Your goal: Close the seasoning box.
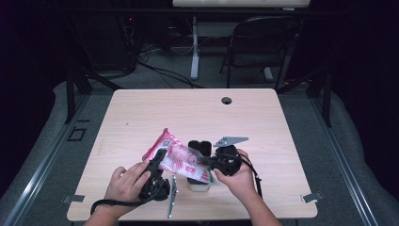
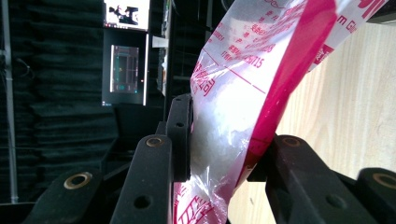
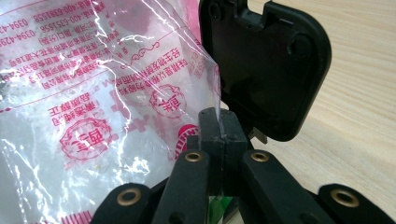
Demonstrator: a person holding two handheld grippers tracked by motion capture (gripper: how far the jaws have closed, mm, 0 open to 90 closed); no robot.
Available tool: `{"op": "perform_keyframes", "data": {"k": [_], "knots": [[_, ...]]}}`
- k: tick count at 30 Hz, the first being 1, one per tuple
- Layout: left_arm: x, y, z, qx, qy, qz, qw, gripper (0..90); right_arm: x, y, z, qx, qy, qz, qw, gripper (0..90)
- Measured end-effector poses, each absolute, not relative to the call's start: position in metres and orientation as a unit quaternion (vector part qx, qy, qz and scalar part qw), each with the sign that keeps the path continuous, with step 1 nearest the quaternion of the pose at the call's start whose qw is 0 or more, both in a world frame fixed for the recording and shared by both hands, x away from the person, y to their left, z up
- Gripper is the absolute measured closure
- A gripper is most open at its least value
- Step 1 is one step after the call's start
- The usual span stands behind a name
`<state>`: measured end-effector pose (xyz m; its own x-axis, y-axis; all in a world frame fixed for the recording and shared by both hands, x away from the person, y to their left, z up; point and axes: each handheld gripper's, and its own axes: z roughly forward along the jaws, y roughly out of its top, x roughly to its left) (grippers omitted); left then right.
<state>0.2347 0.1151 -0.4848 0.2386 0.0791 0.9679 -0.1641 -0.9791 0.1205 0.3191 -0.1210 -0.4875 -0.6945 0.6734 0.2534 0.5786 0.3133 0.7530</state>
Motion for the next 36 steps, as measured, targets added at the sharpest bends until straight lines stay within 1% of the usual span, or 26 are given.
{"op": "perform_keyframes", "data": {"k": [12,19,29,36], "knots": [[0.237,0.124,-0.497,0.786,0.007,0.606,0.119,70.2,0.318,-0.119,-0.487,0.382,0.809,0.443,0.053,90.0],[0.237,0.129,-0.507,0.791,0.042,0.595,0.134,70.3,0.317,-0.116,-0.486,0.377,0.811,0.444,0.050,90.0],[0.238,0.135,-0.520,0.793,0.064,0.588,0.147,70.4,0.315,-0.112,-0.487,0.372,0.814,0.443,0.048,90.0],[0.240,0.138,-0.528,0.801,0.078,0.573,0.154,70.6,0.315,-0.109,-0.489,0.367,0.818,0.441,0.048,90.0]]}}
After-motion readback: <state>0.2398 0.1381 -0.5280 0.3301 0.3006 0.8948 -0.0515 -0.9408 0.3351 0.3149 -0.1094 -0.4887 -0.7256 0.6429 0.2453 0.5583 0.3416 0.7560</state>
